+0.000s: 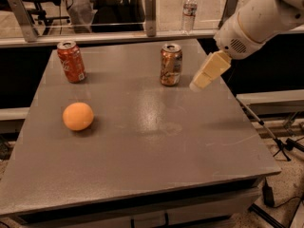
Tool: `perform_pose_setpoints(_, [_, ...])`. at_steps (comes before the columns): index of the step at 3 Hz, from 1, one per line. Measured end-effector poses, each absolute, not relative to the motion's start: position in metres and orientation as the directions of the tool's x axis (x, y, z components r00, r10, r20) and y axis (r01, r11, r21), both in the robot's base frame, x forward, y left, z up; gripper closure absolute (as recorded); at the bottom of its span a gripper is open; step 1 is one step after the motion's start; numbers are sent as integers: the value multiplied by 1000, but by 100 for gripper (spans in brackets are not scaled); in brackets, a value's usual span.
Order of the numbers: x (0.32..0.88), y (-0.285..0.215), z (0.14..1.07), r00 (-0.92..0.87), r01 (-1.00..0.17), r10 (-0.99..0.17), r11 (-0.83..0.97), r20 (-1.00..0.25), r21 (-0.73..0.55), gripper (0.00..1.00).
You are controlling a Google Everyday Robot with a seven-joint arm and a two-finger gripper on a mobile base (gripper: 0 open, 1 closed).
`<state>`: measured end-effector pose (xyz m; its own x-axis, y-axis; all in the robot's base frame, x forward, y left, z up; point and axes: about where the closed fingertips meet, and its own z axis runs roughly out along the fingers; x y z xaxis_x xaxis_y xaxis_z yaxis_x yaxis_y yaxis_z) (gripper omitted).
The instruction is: Knock orange can over
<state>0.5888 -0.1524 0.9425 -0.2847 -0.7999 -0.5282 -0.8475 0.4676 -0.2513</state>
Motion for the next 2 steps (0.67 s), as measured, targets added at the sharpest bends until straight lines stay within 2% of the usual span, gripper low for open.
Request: perform_pose_setpoints(2, [633, -124, 922, -340, -827, -717, 536, -609, -170, 0])
